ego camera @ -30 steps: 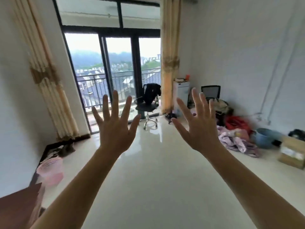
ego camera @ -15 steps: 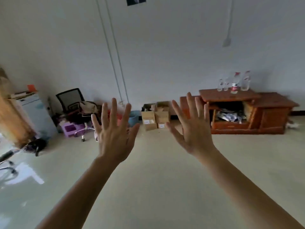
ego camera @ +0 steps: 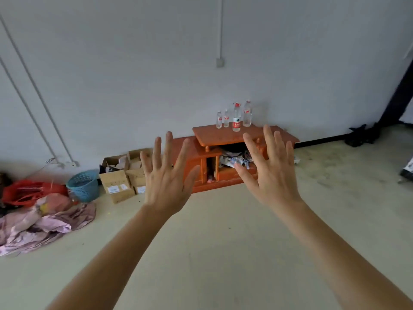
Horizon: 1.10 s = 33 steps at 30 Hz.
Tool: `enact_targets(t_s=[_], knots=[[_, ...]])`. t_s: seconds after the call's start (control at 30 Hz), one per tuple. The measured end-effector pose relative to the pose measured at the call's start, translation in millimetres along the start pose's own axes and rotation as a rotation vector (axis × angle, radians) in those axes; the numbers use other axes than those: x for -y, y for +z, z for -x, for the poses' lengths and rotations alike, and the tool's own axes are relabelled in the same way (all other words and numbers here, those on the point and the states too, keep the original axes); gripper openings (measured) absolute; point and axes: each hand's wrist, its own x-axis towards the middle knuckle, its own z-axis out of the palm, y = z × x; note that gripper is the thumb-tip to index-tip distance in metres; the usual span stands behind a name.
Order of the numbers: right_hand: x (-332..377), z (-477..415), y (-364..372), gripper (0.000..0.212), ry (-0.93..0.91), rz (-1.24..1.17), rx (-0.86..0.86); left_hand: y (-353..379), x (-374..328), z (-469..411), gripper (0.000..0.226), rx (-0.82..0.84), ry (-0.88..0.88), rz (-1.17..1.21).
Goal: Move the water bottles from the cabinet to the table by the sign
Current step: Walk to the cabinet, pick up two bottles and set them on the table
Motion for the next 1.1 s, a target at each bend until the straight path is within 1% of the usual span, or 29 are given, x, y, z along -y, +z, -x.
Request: enact_targets(t_s=[0.13,0.23,0.33,0.43,0.47,0.5,0.53,0.57,0.63,0.77,0.9,1.0,1.1], knots=[[-73.0,-18.8,36.0,0.077,0.084,0.066,0.009,67.9,-34.9,-63.9,0.070,0.076,0.106,0.046],[-125.4,-50.3,76.9,0.078,0.150,0.091,0.020,125.0,-53.2,-116.4,0.071,0.107,0.154,0.057],[-173.1,-84.6,126.8,0.076,0.165,0.089,0.001,180.6,-61.8,-174.1,0.070,0.081,0.153,0.048],[-224.9,-135.9,175.4,0.076,0.163,0.097,0.014,228.7,-69.1,-249.6,0.069,0.070,0.122,0.029],[-233.8,-145.3,187.5,0.076,0.160,0.085,0.012,239.3,-67.6,-263.0,0.069,0.052,0.106,0.024],[-265.3,-186.5,207.4,0.077,0.179,0.079,0.043,260.7,-78.0,-316.1,0.070,0.071,0.097,0.004],[-271.4,-197.1,216.0,0.076,0.181,0.079,0.027,266.8,-75.9,-327.2,0.071,0.058,0.082,-0.014],[-277.4,-216.6,223.9,0.076,0.141,0.102,0.027,270.5,-77.1,-346.0,0.071,0.037,0.102,-0.036],[-299.7,-259.7,248.1,0.076,0.128,0.083,0.046,289.2,-78.7,-387.4,0.071,0.030,0.093,-0.056],[-337.0,-333.0,316.5,0.076,0.112,0.048,0.082,341.6,-64.2,-456.7,0.074,0.053,0.044,-0.073],[-366.3,-381.4,387.4,0.078,0.067,0.028,0.111,396.5,-39.3,-508.8,0.075,0.052,0.015,-0.086],[-385.0,-429.7,462.6,0.078,0.093,-0.011,0.137,455.0,-7.4,-567.1,0.075,0.074,-0.018,-0.074],[-399.5,-478.5,535.0,0.079,0.046,0.000,0.171,513.5,22.1,-628.8,0.076,0.081,-0.056,-0.046]])
